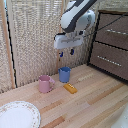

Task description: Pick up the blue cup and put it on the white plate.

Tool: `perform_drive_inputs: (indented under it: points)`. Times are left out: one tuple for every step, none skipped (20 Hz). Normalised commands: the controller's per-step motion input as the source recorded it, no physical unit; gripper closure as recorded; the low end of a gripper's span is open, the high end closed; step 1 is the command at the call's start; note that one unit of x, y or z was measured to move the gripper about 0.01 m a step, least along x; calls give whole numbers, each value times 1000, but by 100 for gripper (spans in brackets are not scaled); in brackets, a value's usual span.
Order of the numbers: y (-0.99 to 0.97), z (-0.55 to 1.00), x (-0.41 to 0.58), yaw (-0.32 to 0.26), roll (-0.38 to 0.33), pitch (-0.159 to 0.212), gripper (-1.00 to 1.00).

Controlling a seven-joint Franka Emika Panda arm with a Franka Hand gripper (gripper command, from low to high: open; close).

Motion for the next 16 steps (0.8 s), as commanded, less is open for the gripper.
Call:
perform_drive_inputs:
  points:
    - [-523,0,457,-18,51,126,-100]
    - [-500,0,423,-48,44,134,-100]
    - [-460,0,426,-83,40,143,-100]
    - [-446,0,417,-100,35,137,-100]
    - [-397,-6,411,-130,31,137,-100]
    - [-360,-40,391,-137,19,123,-100]
    - [-317,-60,377,-142,17,115,-100]
    - [-280,-86,343,-154,18,107,-100]
    - [-257,-111,334,-164,16,108,-100]
    - [-260,-140,354,-166,11,87,-100]
    - [-254,-166,366,-159,9,72,-100]
    - [-237,-197,366,-149,4,65,-100]
    - [-197,-237,309,-128,0,65,-100]
    - [-129,-251,297,-112,0,77,-100]
    - [-86,-251,274,-99,0,76,-100]
    - [-77,-269,234,-77,0,78,-100]
